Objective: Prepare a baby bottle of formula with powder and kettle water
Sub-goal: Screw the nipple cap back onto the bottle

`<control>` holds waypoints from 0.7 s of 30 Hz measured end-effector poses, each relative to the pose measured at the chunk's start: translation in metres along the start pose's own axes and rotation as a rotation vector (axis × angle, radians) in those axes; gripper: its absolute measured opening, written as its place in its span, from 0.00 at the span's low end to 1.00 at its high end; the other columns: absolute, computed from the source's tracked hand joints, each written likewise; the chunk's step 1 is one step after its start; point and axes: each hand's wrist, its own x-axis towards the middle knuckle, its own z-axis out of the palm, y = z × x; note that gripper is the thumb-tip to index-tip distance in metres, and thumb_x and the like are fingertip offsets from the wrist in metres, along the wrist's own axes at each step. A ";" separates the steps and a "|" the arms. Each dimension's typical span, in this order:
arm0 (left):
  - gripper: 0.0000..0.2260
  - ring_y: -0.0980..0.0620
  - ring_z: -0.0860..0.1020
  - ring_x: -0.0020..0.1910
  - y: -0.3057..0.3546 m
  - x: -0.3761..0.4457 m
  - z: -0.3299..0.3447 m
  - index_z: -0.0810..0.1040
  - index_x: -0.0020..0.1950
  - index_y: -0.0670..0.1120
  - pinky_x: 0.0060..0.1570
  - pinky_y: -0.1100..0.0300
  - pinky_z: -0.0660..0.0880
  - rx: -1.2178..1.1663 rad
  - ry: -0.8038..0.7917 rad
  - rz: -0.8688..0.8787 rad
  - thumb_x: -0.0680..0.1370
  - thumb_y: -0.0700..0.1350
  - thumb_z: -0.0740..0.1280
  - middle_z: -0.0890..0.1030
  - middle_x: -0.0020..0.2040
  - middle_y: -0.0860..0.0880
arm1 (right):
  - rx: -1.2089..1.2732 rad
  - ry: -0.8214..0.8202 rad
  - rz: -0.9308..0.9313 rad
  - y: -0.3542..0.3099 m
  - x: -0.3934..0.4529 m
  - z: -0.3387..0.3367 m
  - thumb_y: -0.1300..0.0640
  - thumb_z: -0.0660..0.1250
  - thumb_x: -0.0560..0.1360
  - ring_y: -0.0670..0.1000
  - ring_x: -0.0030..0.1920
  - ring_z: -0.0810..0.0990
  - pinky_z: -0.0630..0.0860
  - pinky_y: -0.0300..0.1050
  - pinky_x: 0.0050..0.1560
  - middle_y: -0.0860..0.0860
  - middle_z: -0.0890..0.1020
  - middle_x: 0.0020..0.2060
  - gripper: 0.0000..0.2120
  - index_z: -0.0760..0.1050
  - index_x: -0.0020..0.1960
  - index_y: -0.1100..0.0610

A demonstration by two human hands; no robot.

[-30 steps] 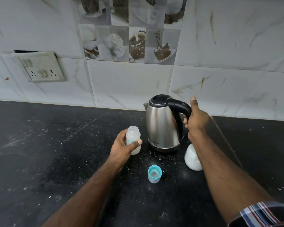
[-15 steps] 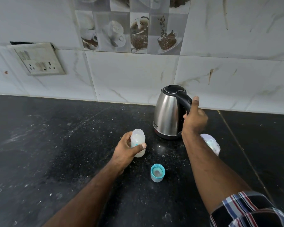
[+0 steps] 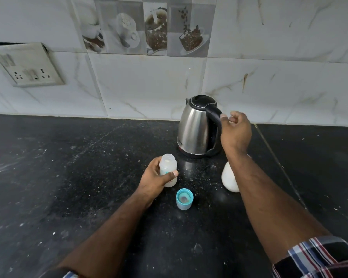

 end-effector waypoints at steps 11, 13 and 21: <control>0.24 0.47 0.83 0.59 -0.006 -0.011 0.015 0.77 0.65 0.49 0.58 0.52 0.81 0.014 0.009 0.014 0.72 0.41 0.81 0.85 0.58 0.47 | -0.258 -1.133 0.018 0.037 -0.145 -0.041 0.35 0.81 0.57 0.37 0.55 0.78 0.73 0.34 0.51 0.39 0.78 0.61 0.46 0.70 0.72 0.43; 0.25 0.49 0.83 0.56 -0.005 -0.015 0.016 0.77 0.63 0.51 0.57 0.53 0.81 0.022 0.014 0.018 0.69 0.44 0.82 0.85 0.57 0.47 | -0.254 -1.077 -0.028 0.039 -0.159 -0.038 0.40 0.82 0.59 0.37 0.51 0.79 0.74 0.37 0.50 0.38 0.80 0.54 0.35 0.74 0.63 0.43; 0.22 0.56 0.82 0.54 -0.010 -0.030 0.028 0.77 0.59 0.56 0.53 0.63 0.78 0.050 -0.006 0.026 0.73 0.39 0.80 0.84 0.56 0.52 | -0.388 -0.940 -0.043 0.047 -0.141 -0.064 0.49 0.82 0.65 0.46 0.53 0.79 0.77 0.46 0.55 0.44 0.78 0.55 0.28 0.77 0.62 0.47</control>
